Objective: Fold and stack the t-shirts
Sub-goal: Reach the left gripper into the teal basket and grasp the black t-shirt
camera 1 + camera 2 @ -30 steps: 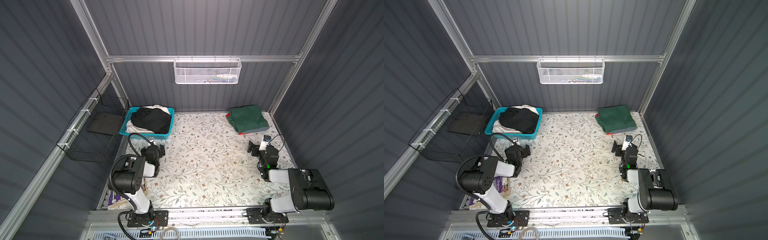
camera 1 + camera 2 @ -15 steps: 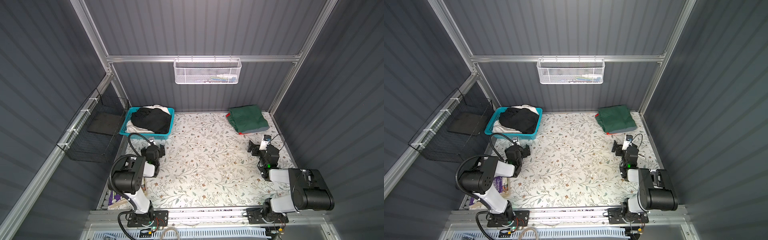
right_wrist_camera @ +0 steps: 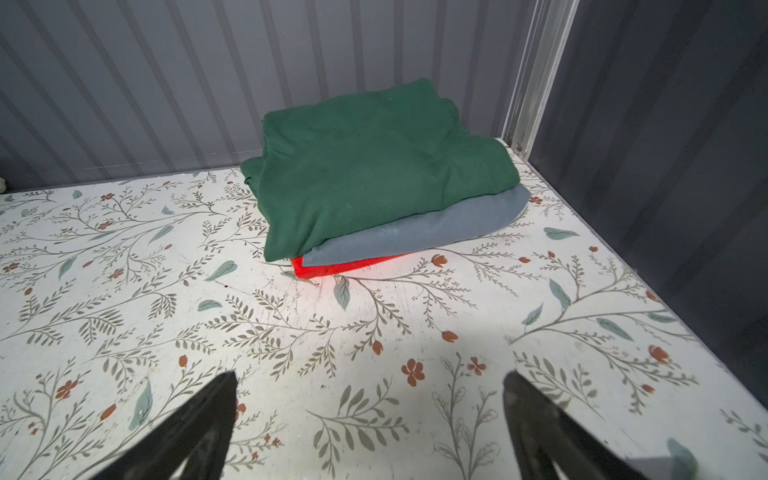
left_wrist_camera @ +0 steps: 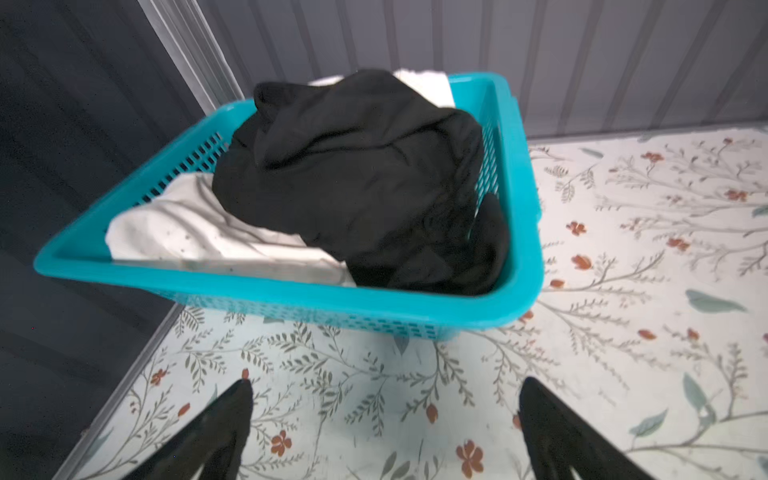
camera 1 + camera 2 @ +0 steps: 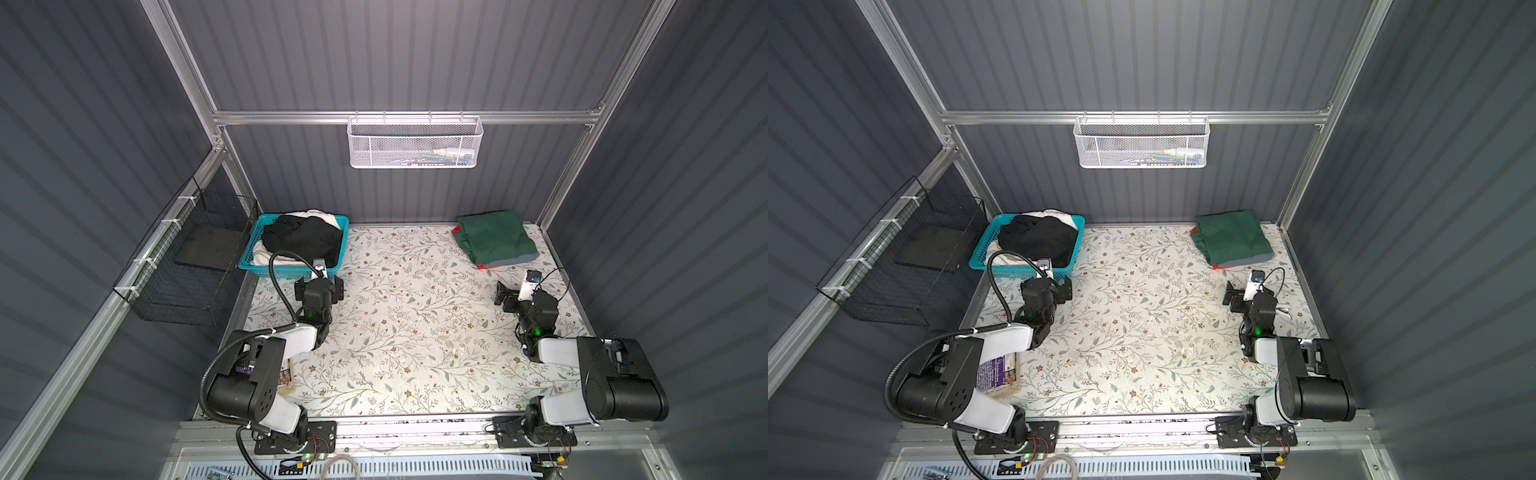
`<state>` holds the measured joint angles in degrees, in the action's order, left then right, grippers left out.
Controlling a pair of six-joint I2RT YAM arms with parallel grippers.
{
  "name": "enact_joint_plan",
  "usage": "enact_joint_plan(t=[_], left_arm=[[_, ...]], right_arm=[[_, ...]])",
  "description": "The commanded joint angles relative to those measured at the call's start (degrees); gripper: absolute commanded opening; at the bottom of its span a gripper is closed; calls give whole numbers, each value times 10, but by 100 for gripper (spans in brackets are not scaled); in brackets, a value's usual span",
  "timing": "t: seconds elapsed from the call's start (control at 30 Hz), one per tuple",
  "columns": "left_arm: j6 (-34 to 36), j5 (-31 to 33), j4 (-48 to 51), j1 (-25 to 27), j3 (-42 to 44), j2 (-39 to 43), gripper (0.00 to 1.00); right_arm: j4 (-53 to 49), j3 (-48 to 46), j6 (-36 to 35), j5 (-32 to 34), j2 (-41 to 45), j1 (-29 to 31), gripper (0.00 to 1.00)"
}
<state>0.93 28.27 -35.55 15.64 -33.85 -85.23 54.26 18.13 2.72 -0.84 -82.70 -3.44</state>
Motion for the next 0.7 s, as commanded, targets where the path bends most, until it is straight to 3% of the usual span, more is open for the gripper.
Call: enact_joint_plan(t=[0.0,0.1,0.23,0.43,0.5,0.67], left_arm=[[-23,39,125,4,-46,26,100],[-74,51,217,6,-108,32,100],[-102,22,369,12,-247,-19,100],[-114,137,592,26,-503,-186,100],[-111,146,624,26,-560,-229,100],[-115,95,652,15,-653,-303,100]], right_arm=[[-119,50,14,18,56,-2,99],[-297,127,60,49,101,-3,99],[-406,185,110,29,107,-2,99],[-486,235,140,1,87,2,99],[-521,259,156,-19,84,2,99],[-592,306,178,-50,87,6,99]])
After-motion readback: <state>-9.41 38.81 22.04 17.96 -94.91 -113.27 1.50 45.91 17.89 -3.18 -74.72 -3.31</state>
